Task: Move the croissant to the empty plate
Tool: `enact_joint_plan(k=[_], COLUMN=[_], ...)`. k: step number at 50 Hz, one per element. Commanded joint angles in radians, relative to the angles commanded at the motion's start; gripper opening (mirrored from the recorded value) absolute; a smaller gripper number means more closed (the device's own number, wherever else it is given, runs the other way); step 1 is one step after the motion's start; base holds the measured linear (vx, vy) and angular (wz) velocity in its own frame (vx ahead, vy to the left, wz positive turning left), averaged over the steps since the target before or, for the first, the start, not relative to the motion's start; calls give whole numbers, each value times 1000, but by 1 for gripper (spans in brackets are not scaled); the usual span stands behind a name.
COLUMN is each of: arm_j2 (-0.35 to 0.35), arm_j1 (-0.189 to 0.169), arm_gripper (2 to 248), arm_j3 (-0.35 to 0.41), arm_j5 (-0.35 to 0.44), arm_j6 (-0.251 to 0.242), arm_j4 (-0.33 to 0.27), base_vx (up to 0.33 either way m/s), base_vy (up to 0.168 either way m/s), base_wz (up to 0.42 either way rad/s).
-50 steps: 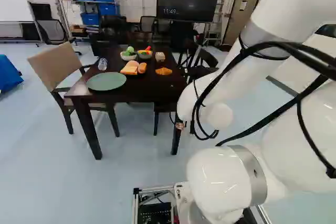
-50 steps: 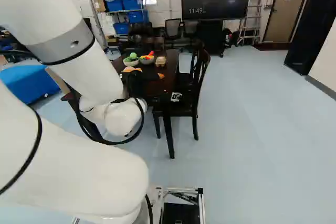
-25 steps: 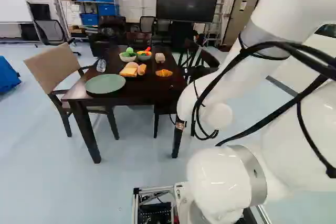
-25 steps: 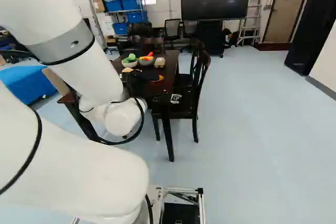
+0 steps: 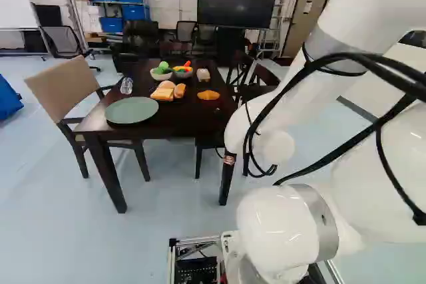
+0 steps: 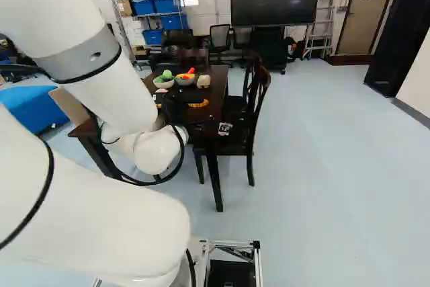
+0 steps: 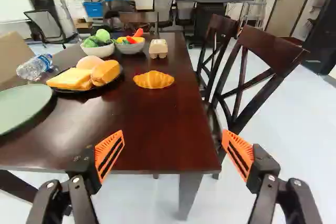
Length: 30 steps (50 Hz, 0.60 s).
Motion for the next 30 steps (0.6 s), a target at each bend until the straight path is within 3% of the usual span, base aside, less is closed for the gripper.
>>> enact_joint_plan(k=[30], arm_j2=[0], arm_j1=[0], arm_gripper=[247], arm_j3=[0], arm_j5=[0], arm_j6=[0], arm_j4=[0], base_vx=[68], base_vy=[33], base_wz=[-11])
